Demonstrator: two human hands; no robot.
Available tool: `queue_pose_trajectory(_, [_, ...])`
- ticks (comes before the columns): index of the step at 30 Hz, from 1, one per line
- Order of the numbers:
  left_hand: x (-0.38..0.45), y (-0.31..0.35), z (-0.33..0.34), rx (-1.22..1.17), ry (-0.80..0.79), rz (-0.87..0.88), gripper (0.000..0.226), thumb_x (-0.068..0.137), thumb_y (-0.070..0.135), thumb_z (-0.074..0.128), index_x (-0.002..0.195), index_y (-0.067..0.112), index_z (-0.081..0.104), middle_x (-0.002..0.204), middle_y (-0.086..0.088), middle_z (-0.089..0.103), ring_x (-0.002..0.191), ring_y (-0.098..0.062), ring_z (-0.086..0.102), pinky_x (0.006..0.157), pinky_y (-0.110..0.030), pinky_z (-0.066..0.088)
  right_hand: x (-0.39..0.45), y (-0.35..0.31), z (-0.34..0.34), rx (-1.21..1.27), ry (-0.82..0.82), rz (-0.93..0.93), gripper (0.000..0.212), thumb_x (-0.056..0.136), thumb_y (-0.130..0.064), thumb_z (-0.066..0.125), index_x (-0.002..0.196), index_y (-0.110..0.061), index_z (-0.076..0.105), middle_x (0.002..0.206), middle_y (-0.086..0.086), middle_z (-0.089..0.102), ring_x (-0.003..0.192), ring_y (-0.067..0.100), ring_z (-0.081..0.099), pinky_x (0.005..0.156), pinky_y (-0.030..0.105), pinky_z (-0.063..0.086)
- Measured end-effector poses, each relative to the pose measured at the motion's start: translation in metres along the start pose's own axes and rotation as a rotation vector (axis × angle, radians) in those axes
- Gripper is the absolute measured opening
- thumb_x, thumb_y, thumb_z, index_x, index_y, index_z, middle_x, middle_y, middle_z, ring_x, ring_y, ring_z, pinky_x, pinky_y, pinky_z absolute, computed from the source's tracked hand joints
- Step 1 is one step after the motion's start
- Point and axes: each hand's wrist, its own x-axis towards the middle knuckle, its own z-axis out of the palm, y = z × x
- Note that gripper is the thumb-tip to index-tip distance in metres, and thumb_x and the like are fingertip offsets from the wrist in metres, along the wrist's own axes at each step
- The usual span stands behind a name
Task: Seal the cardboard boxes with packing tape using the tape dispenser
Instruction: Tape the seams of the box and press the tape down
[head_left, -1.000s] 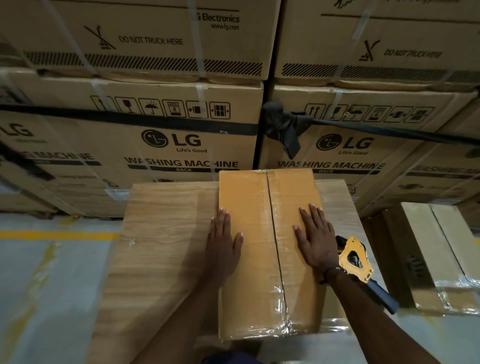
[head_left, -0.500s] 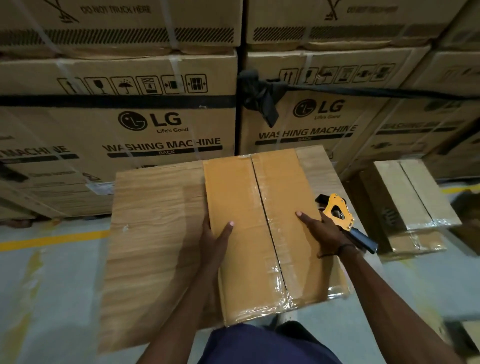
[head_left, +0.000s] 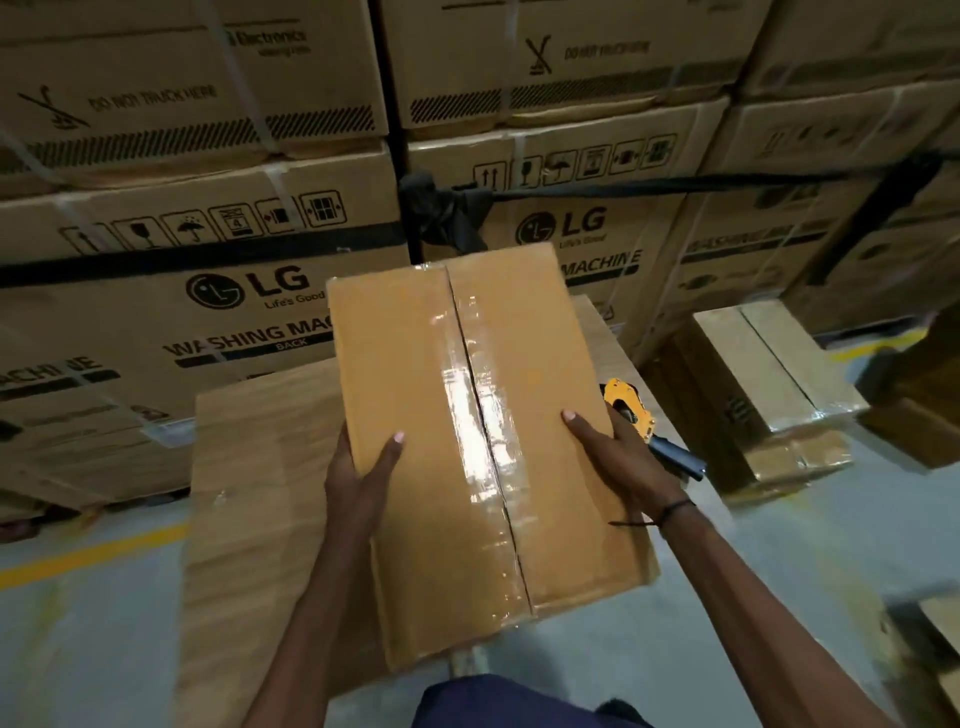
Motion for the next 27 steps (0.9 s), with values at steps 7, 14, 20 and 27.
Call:
queue_pose_trajectory(7, [-0.041, 0.1, 0.059, -0.039, -0.057, 0.206, 0.06, 0.088, 0.052, 0.075, 0.14, 0.027, 0.058, 0.125, 0.008, 0.069, 0.109, -0.005, 0.066, 0.09, -0.03, 0.054, -0.042, -0.035, -0.093, 0.1, 0.106, -0.225, 0.067, 0.083, -0.07, 0.071, 0.141, -0.043, 0.051, 0.129, -0.012, 0.065, 0.116, 0.014, 0.064, 0.097, 0.043, 0.054])
queue_pose_trajectory(14, [-0.118, 0.153, 0.179, -0.097, -0.254, 0.263, 0.055, 0.087, 0.054, 0.075, 0.135, 0.035, 0.056, 0.12, 0.015, 0.069, 0.105, -0.001, 0.068, 0.088, -0.032, 0.056, -0.119, -0.003, -0.233, 0.16, 0.358, -0.325, 0.047, 0.085, -0.066, 0.073, 0.127, -0.05, 0.059, 0.12, -0.017, 0.07, 0.109, 0.006, 0.068, 0.092, 0.038, 0.058])
queue_pose_trajectory(20, [-0.199, 0.162, 0.298, -0.076, -0.453, 0.32, 0.064, 0.088, 0.052, 0.075, 0.144, 0.033, 0.052, 0.127, 0.013, 0.067, 0.109, -0.002, 0.066, 0.087, -0.028, 0.054, -0.184, 0.073, -0.348, 0.21, 0.54, -0.273, 0.052, 0.083, -0.07, 0.072, 0.128, -0.052, 0.056, 0.124, -0.018, 0.067, 0.116, 0.011, 0.065, 0.096, 0.04, 0.056])
queue_pose_trajectory(27, [-0.27, 0.149, 0.415, 0.016, -0.685, 0.281, 0.065, 0.086, 0.059, 0.074, 0.14, 0.027, 0.057, 0.126, 0.006, 0.069, 0.11, -0.013, 0.068, 0.086, -0.034, 0.055, -0.242, 0.169, -0.442, 0.26, 0.726, -0.14, 0.075, 0.079, -0.077, 0.071, 0.142, -0.04, 0.054, 0.13, -0.01, 0.068, 0.114, 0.018, 0.068, 0.099, 0.054, 0.056])
